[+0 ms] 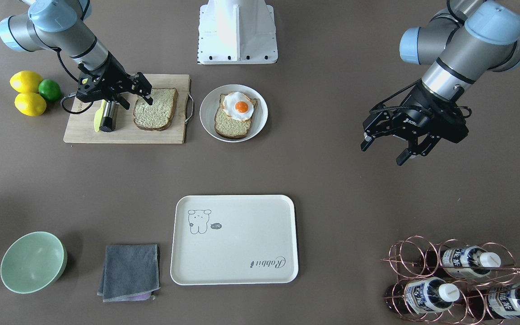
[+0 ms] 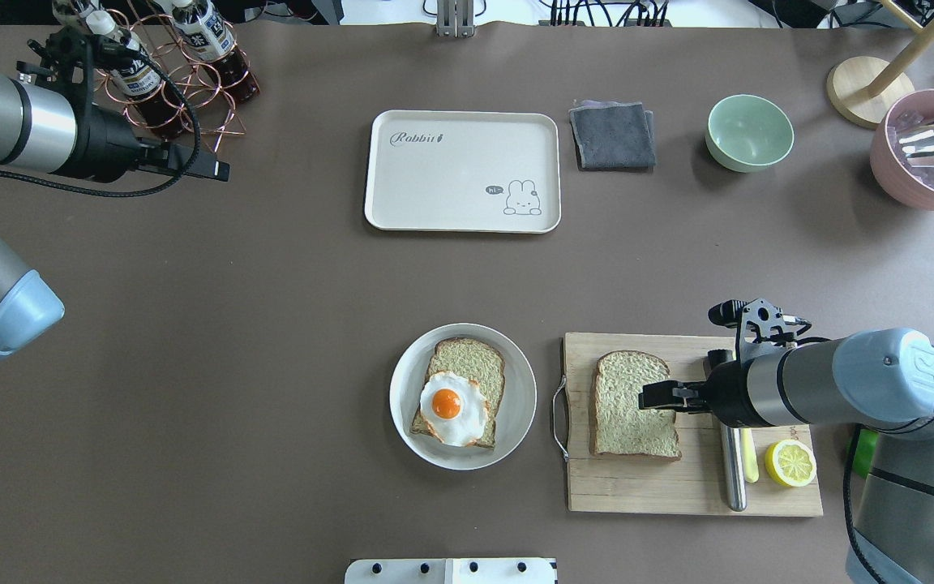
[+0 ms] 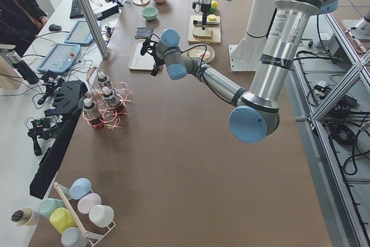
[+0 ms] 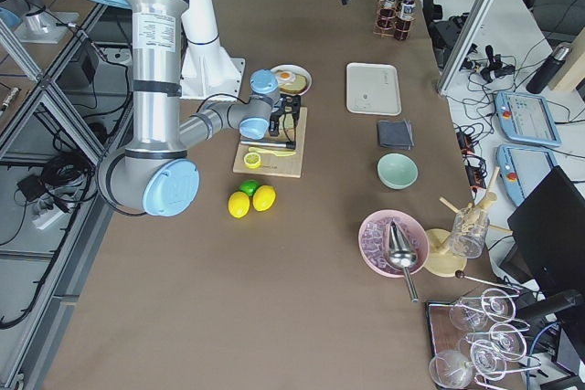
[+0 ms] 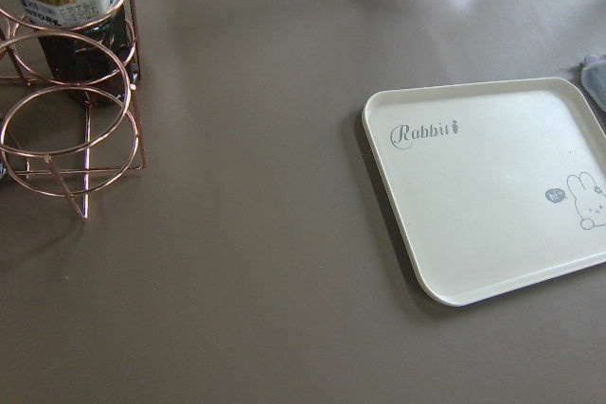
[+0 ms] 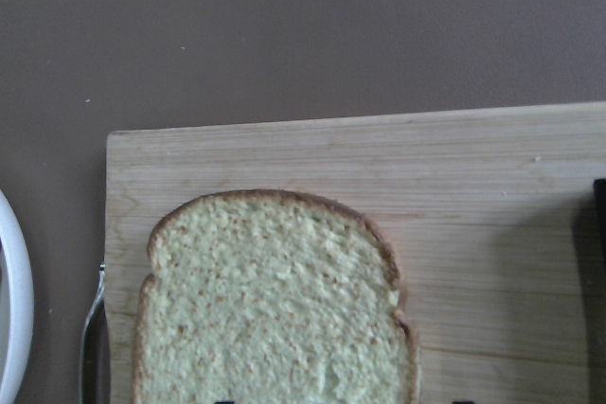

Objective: Make sandwich and place on tray
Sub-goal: 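Grasp the bread slice on the cutting board with the right gripper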

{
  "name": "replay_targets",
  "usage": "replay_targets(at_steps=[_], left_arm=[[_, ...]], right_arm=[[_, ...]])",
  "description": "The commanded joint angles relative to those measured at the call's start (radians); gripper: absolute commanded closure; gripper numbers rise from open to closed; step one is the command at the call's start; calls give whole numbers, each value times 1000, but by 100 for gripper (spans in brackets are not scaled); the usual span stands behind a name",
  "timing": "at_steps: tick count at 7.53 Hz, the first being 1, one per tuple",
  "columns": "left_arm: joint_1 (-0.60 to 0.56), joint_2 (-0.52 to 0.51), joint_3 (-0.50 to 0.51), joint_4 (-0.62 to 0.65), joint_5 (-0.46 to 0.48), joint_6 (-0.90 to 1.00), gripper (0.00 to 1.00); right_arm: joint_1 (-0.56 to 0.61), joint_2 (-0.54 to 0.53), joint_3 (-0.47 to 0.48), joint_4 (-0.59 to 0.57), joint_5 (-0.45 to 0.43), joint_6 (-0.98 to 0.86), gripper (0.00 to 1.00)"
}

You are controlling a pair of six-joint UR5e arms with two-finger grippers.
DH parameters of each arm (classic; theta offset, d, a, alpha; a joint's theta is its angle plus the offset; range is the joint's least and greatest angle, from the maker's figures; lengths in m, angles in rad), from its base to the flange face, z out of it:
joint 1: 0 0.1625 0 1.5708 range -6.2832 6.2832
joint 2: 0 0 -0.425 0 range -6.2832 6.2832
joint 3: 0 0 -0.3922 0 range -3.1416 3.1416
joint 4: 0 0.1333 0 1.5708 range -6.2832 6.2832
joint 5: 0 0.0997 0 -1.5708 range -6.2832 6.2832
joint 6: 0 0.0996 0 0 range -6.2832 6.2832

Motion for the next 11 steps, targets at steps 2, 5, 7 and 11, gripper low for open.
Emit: replay_targets(at_steps=[2,5,7,11], left_arm=[[0,0,-1,0,0,0,3],[0,0,-1,2,1,-2,3],[-8,0,-4,3,0,-2,4],[-27,0,-2,5,-16,-2,11]], right_arm=[[-10,1,-2,1,-5,0,29],[-12,-5,-8,4,-5,0,57],[-15,1,-11,4,-4,0,100],[42,7,40,5,62,6,100]])
